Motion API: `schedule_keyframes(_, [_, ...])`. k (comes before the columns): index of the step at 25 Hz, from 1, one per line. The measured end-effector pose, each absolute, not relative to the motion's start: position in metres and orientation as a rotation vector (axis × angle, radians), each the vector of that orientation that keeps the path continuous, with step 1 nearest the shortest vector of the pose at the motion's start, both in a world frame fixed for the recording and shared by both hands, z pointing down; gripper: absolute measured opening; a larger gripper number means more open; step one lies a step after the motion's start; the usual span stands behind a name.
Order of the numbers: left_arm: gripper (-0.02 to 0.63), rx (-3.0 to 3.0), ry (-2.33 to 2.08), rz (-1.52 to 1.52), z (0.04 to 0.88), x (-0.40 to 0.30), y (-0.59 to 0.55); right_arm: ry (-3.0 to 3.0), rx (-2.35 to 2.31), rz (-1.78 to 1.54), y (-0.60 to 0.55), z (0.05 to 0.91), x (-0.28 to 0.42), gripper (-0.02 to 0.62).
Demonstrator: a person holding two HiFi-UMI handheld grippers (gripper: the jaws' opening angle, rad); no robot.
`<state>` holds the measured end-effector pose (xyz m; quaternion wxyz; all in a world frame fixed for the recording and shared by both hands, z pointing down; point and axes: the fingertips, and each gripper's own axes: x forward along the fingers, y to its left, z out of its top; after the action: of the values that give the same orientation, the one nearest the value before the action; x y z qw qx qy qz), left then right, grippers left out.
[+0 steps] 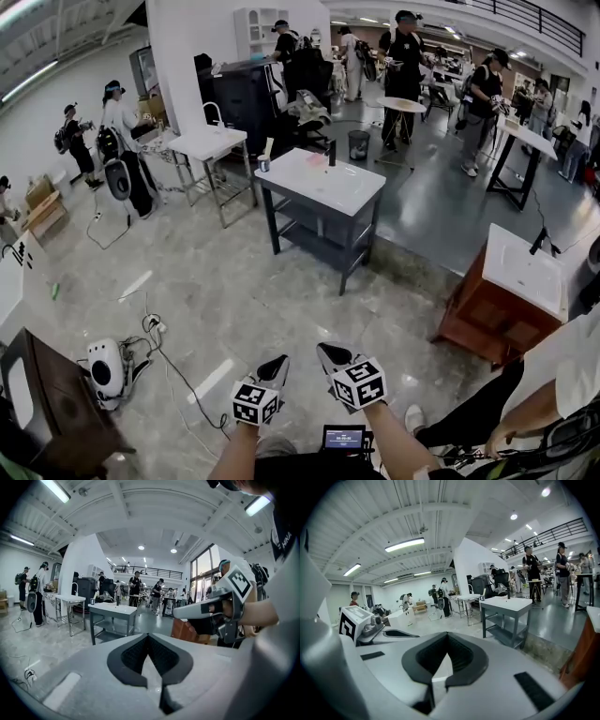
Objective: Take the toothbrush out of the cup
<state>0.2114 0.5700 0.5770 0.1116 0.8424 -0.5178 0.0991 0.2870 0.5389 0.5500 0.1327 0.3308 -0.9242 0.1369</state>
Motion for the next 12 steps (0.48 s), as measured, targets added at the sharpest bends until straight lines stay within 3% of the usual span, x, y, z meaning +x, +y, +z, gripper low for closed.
schedule_keyframes(12, [0.011, 2.438, -1.512, 0.267, 0.599, 0.179, 0.493, -2.632, 0.921, 0.383, 0.467, 0.574, 0.254, 0.009])
